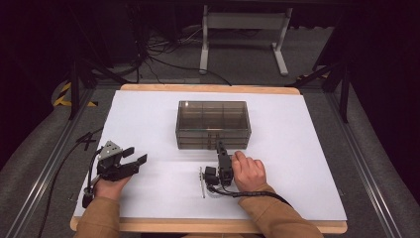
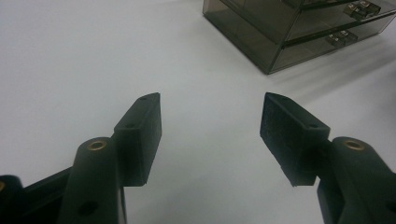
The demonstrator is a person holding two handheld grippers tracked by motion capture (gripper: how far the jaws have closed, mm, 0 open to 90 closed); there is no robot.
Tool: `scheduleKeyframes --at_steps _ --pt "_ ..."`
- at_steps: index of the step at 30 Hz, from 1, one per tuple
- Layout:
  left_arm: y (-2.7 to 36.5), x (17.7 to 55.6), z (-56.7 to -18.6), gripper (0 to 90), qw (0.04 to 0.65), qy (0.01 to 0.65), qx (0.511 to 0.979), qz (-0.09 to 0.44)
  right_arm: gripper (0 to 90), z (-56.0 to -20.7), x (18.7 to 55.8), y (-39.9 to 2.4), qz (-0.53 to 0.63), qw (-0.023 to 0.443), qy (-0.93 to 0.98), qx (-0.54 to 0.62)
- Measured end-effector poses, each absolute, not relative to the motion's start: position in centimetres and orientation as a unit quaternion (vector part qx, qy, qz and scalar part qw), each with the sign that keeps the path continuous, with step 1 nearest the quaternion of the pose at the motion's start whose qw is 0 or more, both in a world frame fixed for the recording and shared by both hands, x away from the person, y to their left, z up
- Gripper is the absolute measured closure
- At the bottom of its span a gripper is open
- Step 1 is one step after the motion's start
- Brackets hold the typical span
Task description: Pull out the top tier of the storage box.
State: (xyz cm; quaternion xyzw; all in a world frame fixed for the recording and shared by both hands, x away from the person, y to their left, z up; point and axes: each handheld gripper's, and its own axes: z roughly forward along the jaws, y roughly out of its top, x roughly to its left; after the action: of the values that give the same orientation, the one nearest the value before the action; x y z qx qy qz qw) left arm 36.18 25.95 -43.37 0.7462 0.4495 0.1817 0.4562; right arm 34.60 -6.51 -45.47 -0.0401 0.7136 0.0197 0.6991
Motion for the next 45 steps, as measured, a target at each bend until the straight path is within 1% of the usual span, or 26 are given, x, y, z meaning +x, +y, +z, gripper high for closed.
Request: scheduleKeyframes --at_steps 5,21,26,28,30,42,45 --pt "25.9 36.1 -43.3 39.5 0.463 0.442 0.746 0.182 74.9 -46.0 35.1 -5.9 0.002 0.704 0.708 -0.049" --pt "26.0 36.1 -43.3 39.2 0.466 0.441 0.746 0.180 74.3 -46.6 36.3 -4.6 -0.001 0.711 0.702 -0.053" --pt "25.9 36.1 -43.3 39.1 0.466 0.440 0.746 0.181 75.6 -46.5 36.6 -4.5 -0.001 0.712 0.700 -0.048" --pt "25.9 36.1 -43.3 39.0 0.466 0.440 0.746 0.181 77.8 -46.4 36.7 -4.5 0.003 0.711 0.701 -0.046" --pt "25.9 36.1 -43.3 39.0 0.466 0.440 0.746 0.181 79.8 -46.4 36.7 -4.4 0.000 0.710 0.702 -0.050" --pt "26.0 36.1 -43.3 38.9 0.467 0.440 0.746 0.180 80.8 -46.3 36.4 -4.3 0.004 0.707 0.705 -0.047" --pt "25.9 36.1 -43.3 39.0 0.466 0.440 0.746 0.181 80.8 -46.4 35.4 -4.3 0.010 0.709 0.704 -0.049"
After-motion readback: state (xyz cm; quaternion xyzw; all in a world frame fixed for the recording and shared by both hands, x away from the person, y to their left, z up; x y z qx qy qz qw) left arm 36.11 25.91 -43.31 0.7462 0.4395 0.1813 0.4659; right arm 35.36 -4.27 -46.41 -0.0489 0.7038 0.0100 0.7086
